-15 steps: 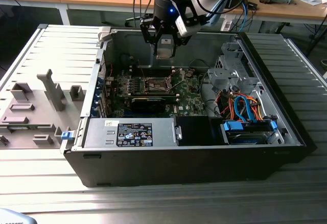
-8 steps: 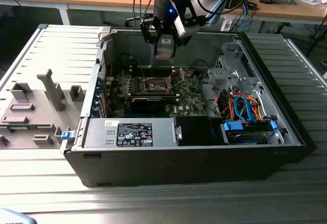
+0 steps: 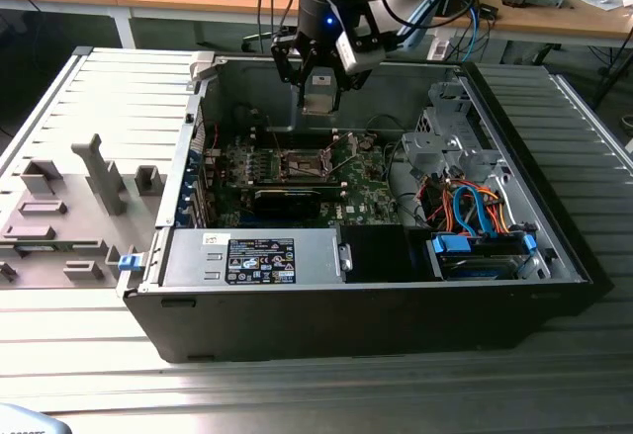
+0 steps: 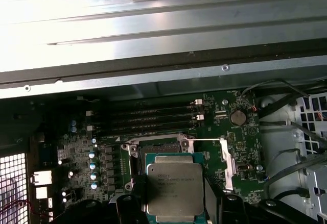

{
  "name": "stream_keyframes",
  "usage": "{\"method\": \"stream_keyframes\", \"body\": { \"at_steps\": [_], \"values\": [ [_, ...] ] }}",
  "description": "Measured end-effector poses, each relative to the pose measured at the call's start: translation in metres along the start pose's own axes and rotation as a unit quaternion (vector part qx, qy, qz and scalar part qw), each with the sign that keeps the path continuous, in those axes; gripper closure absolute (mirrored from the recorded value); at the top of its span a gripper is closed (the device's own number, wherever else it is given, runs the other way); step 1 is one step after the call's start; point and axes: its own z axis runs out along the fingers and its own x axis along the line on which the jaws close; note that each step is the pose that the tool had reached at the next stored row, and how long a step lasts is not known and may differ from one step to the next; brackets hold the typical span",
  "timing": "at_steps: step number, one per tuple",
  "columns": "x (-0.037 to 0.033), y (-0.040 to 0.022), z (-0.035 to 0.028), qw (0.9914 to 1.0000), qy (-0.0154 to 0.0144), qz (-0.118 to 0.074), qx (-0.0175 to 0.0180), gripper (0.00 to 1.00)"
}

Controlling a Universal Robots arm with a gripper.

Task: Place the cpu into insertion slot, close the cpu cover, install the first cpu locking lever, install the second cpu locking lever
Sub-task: 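Place the cpu into insertion slot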

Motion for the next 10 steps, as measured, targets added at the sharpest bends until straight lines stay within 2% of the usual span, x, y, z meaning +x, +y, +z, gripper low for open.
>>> {"method": "stream_keyframes", "body": {
  "at_steps": [10],
  "values": [
    [0.0, -0.0001, 0.0007, 0.99988, -0.0014, 0.015, -0.0003, 0.46]
  ]
}}
